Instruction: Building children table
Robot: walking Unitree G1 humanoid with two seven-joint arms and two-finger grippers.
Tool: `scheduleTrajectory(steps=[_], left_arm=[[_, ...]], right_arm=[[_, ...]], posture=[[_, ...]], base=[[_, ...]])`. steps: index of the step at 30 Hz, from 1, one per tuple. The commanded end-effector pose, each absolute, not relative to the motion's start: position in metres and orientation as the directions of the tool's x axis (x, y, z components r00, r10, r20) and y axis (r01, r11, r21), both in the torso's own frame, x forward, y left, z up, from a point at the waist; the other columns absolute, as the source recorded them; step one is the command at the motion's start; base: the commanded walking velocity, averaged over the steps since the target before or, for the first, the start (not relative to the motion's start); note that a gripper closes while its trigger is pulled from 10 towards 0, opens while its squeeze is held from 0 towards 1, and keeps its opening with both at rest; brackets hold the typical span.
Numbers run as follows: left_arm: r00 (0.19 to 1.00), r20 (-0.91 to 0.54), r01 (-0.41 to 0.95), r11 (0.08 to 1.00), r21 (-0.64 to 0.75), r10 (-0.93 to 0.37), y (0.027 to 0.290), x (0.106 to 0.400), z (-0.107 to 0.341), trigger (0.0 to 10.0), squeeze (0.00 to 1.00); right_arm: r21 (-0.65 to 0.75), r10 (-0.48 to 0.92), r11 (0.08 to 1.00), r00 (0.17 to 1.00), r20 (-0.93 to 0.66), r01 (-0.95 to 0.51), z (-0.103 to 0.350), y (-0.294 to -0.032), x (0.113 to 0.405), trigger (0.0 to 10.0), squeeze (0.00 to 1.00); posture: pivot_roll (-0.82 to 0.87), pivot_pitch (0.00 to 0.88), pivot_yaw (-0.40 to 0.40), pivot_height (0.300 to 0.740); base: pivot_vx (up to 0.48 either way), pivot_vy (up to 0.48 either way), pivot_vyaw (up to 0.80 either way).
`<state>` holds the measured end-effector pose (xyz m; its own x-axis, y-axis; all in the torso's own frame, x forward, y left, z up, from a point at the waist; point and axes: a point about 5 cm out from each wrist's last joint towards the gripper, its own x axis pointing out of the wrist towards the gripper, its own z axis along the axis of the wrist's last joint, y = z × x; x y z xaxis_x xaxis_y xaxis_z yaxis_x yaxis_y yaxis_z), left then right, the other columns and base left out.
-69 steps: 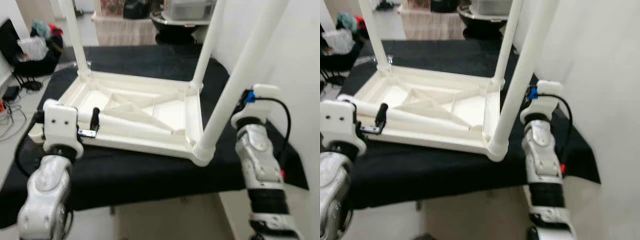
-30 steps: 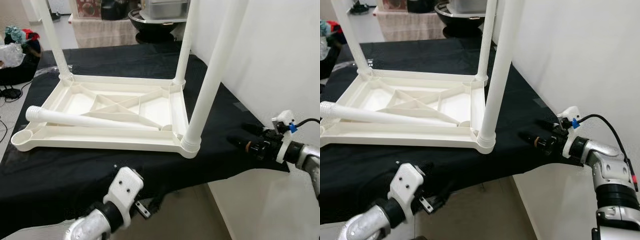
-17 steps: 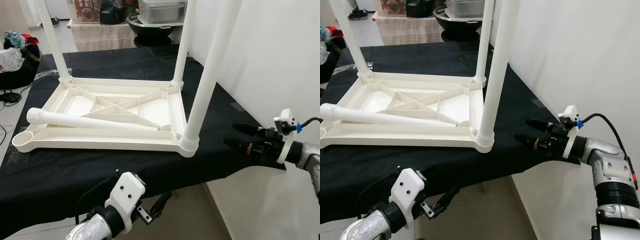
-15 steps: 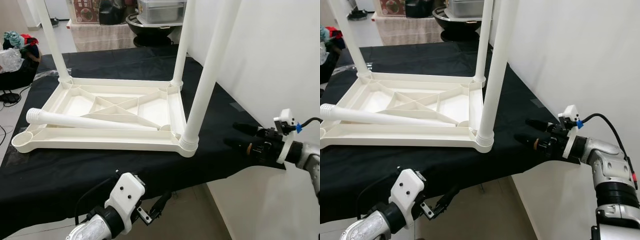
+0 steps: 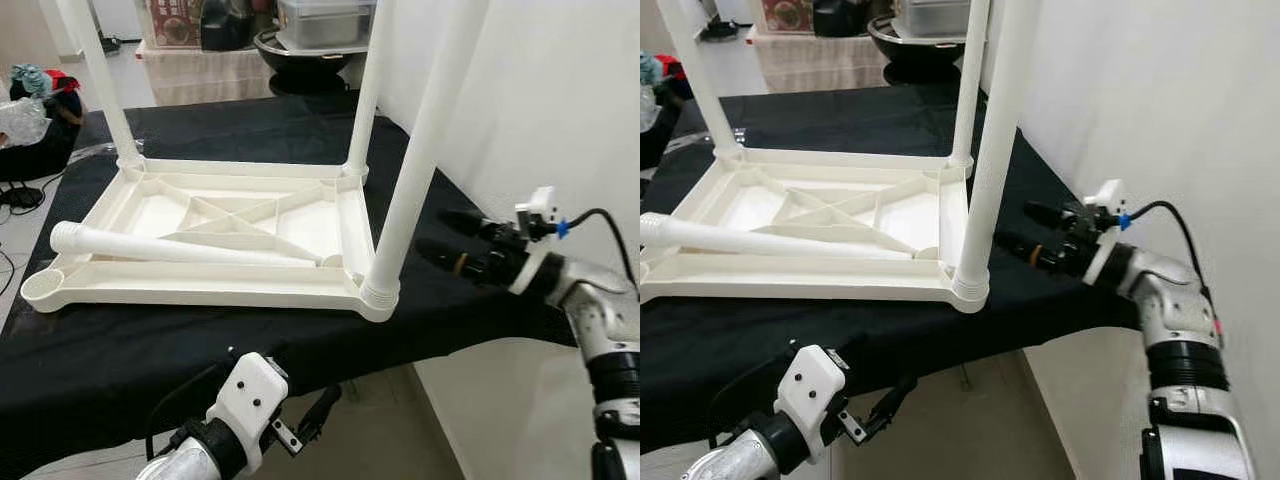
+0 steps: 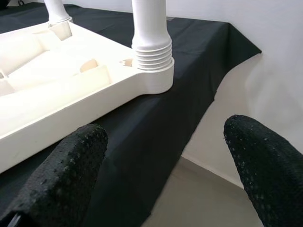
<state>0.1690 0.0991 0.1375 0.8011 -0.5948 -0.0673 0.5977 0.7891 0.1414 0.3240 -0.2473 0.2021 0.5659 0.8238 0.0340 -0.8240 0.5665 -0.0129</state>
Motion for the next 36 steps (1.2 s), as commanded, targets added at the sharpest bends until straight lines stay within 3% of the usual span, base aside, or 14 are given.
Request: scheduleTrajectory(steps=[1, 17, 36], left_arm=[[0.794, -0.077, 0.607, 0.780, 0.152, -0.603, 0.098, 0.167, 0.134, 10.0, 0.00], [0.789, -0.067, 0.613, 0.775, 0.155, -0.611, 0.095, 0.166, 0.136, 10.0, 0.00], [0.796, -0.048, 0.603, 0.782, 0.158, -0.603, 0.094, 0.167, 0.140, 10.0, 0.00]], right_arm=[[-0.025, 0.846, 0.533, 0.532, 0.047, -0.846, 0.206, -0.241, 0.325, 10.0, 0.00], [0.004, 0.893, 0.444, 0.443, 0.076, -0.896, 0.209, -0.213, 0.327, 10.0, 0.00], [-0.017, 0.905, 0.417, 0.414, 0.099, -0.909, 0.218, -0.184, 0.339, 10.0, 0.00]], posture=[[0.07, 0.069, -0.052, 0.740], [0.07, 0.078, -0.055, 0.740], [0.07, 0.087, -0.059, 0.740]], base=[[0.000, 0.000, 0.00], [0.000, 0.000, 0.00], [0.000, 0.000, 0.00]])
